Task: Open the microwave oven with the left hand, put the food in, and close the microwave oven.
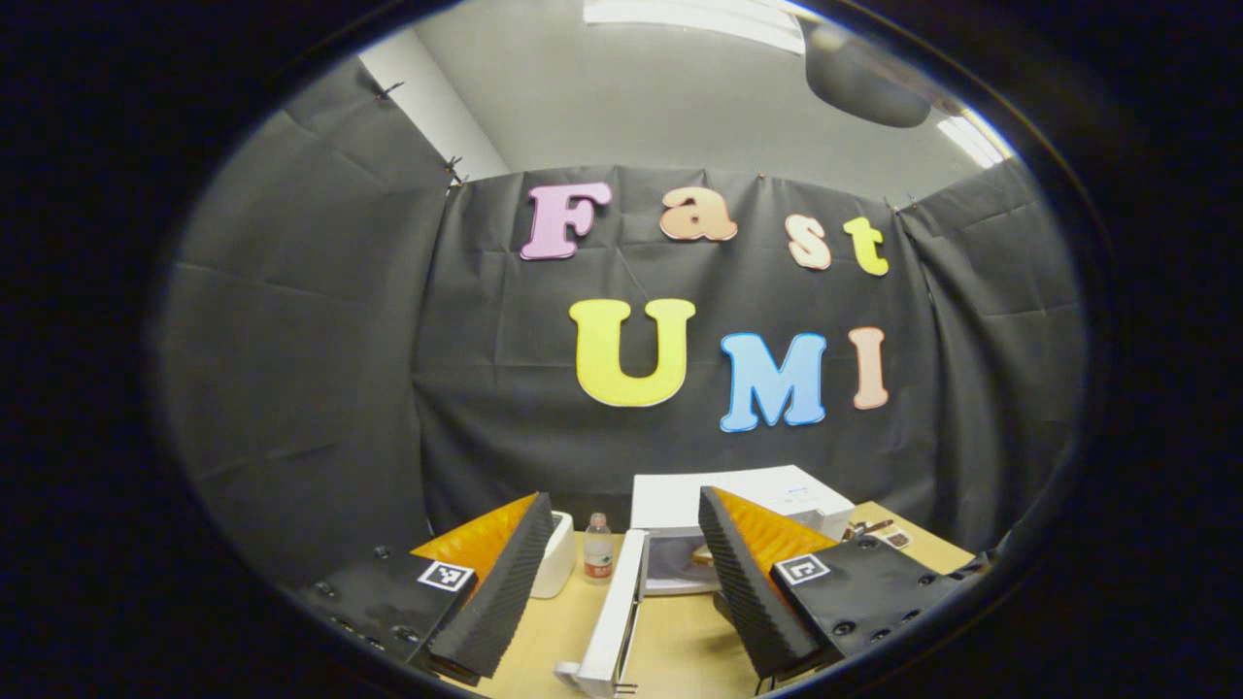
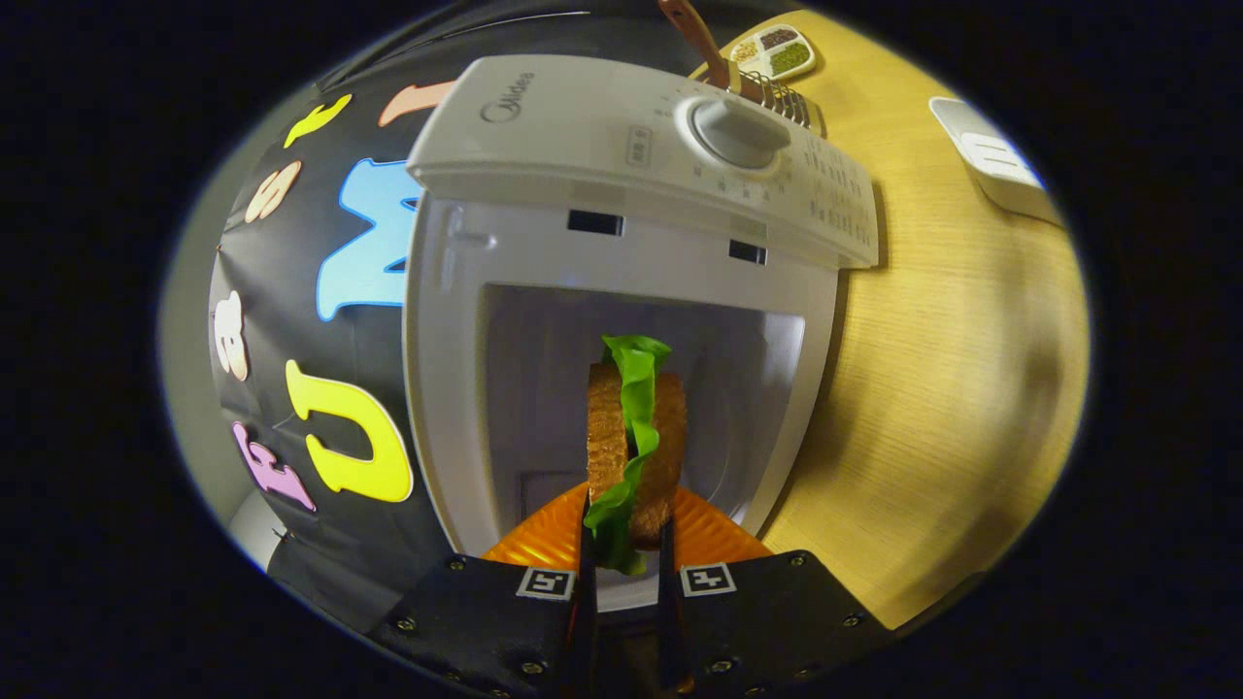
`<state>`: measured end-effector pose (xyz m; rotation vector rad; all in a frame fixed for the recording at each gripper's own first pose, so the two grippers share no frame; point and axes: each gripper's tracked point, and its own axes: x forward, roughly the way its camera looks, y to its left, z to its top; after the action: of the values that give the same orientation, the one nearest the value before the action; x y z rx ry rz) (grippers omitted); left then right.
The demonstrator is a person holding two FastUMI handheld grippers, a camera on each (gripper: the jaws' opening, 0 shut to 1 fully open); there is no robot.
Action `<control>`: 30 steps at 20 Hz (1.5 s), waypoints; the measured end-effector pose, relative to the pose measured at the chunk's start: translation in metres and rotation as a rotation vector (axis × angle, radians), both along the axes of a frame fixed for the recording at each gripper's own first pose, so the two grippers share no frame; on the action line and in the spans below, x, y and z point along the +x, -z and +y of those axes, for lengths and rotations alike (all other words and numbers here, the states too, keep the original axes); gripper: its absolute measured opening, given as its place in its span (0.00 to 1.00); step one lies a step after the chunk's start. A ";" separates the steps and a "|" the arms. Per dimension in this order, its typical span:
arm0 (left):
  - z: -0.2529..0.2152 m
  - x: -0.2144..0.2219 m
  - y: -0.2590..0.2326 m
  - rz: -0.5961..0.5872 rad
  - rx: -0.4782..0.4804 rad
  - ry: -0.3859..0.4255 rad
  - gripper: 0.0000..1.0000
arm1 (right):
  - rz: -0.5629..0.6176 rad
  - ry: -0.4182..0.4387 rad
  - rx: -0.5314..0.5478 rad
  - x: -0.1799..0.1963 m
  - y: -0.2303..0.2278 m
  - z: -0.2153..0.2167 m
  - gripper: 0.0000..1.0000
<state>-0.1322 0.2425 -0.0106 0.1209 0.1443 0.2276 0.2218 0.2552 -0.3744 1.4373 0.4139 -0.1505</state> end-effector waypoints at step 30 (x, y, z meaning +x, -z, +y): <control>-0.022 0.019 0.022 0.016 -0.077 0.054 0.99 | 0.065 -0.281 -0.458 -0.005 0.006 0.001 0.96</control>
<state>-0.1136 0.2209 -0.0324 0.0497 0.1651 0.1669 0.2170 0.2562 -0.3806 0.9162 0.5883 -0.0592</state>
